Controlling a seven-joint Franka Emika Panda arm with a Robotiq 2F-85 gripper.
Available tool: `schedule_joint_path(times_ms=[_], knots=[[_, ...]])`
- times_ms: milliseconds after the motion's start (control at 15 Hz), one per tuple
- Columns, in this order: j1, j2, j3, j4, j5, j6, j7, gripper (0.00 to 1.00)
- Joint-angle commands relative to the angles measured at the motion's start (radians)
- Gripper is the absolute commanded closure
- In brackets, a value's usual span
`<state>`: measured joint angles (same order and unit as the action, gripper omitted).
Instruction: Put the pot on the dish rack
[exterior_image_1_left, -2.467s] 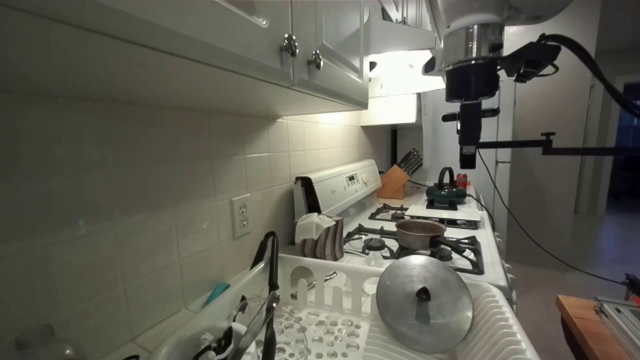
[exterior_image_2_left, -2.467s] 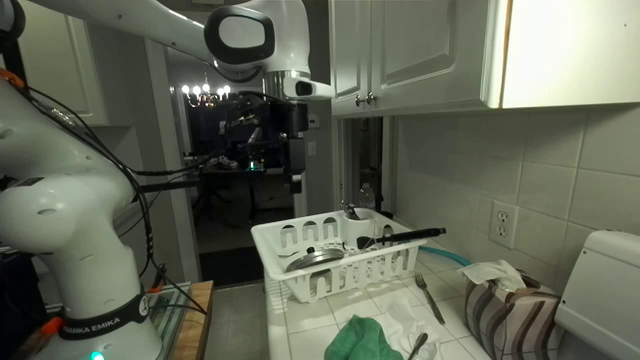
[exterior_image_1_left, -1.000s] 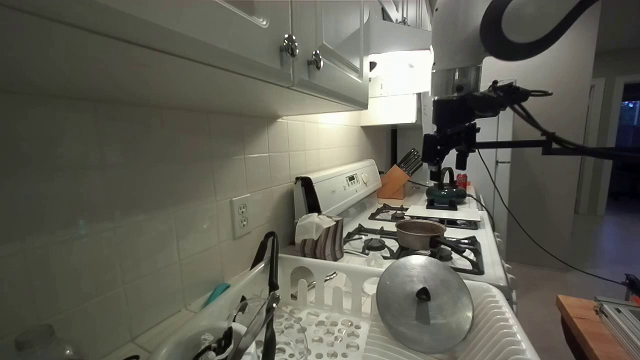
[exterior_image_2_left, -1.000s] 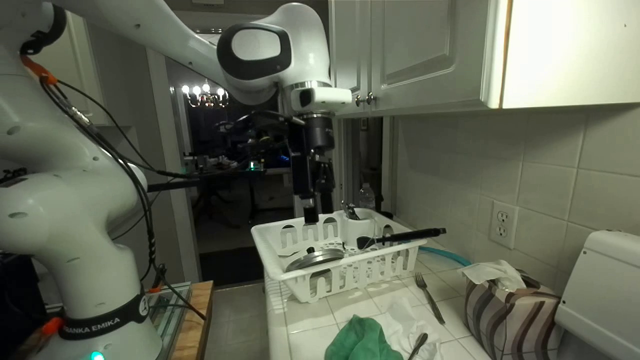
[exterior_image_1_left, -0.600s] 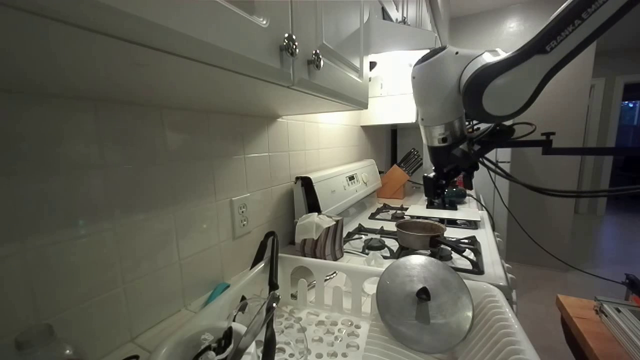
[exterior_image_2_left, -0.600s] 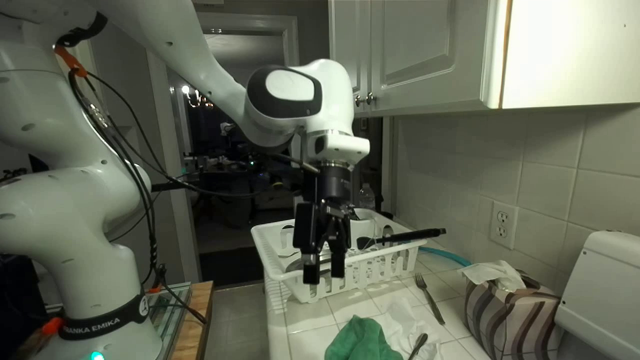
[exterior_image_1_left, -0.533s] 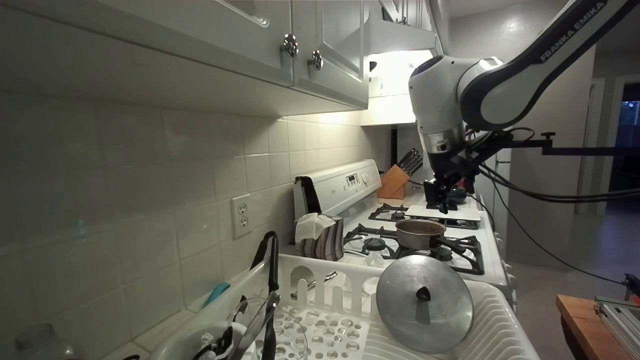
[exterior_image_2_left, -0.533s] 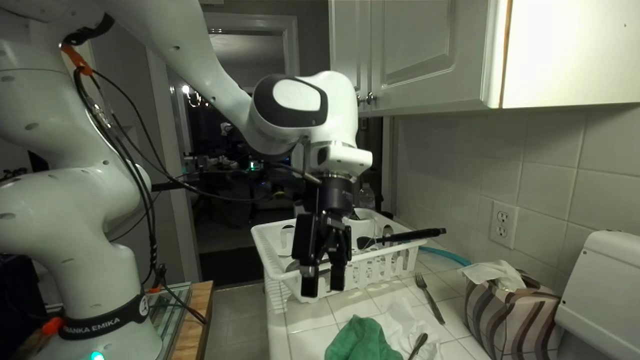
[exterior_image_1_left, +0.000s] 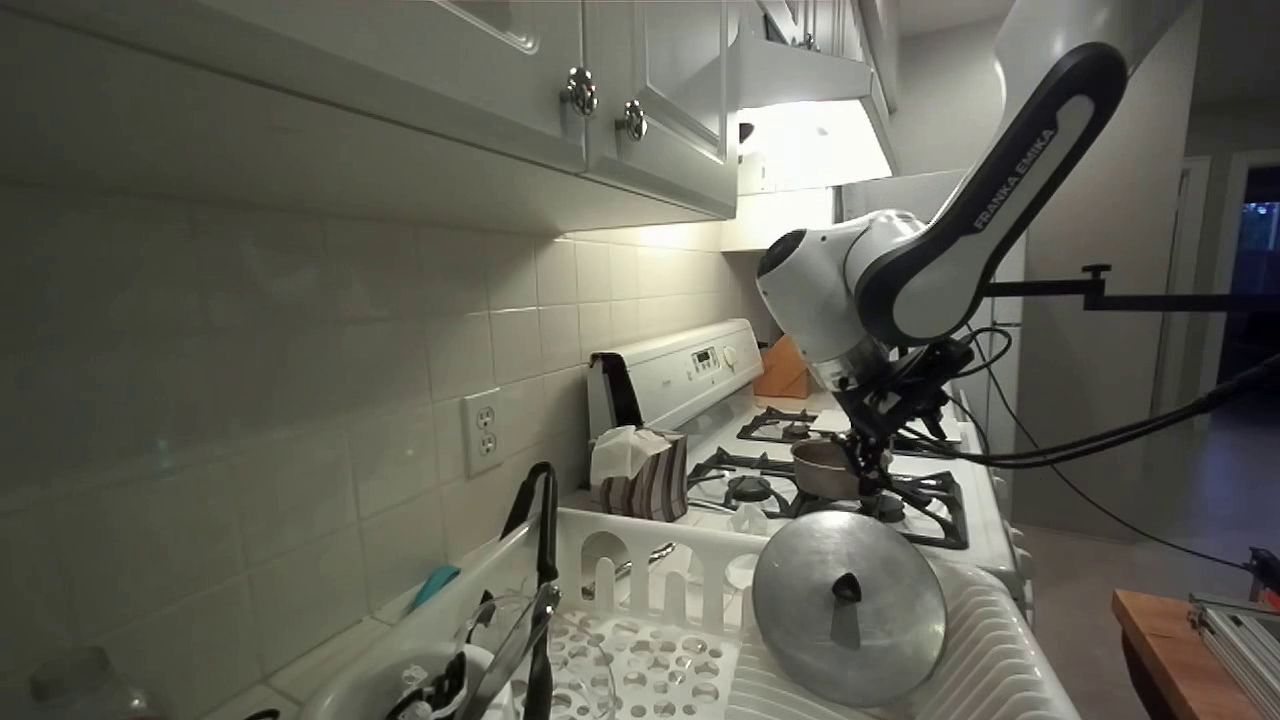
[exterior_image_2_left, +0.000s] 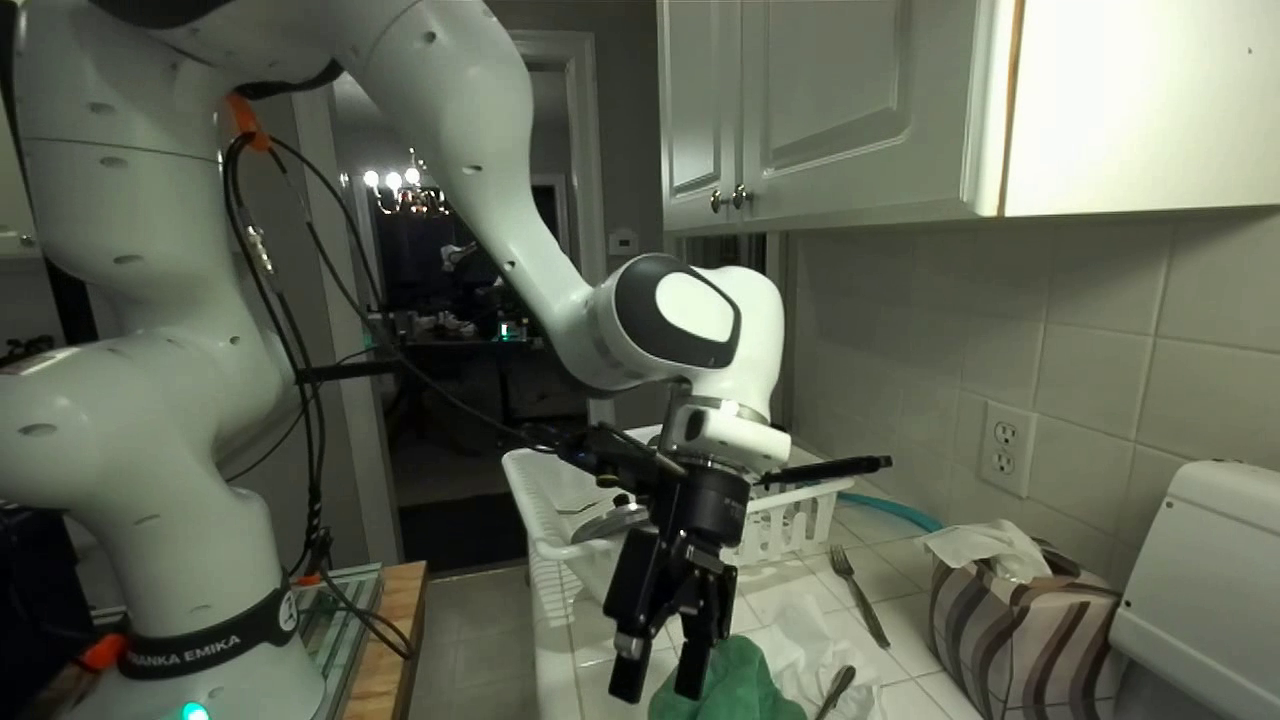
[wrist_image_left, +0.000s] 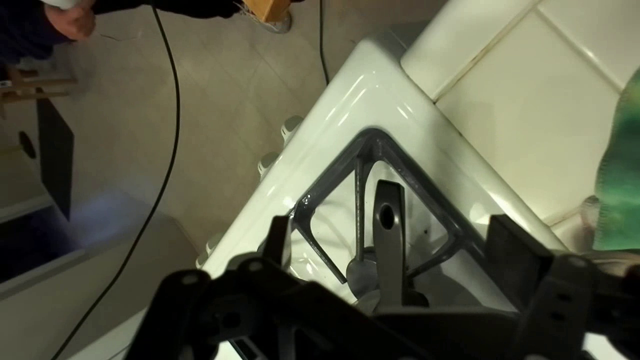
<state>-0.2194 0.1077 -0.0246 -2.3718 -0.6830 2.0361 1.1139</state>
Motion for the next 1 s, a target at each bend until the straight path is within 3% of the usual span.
schedule_joint_path(times_ms=[0, 333, 933], knots=[[0.06, 0.152, -0.065, 0.123, -0.021, -0.048, 0.026, 0.0], [0.1, 0.27, -0.13, 0.207, -0.035, -0.093, -0.021, 0.0], [0.12, 0.38, -0.182, 0.266, -0.051, -0.182, -0.121, 0.0]])
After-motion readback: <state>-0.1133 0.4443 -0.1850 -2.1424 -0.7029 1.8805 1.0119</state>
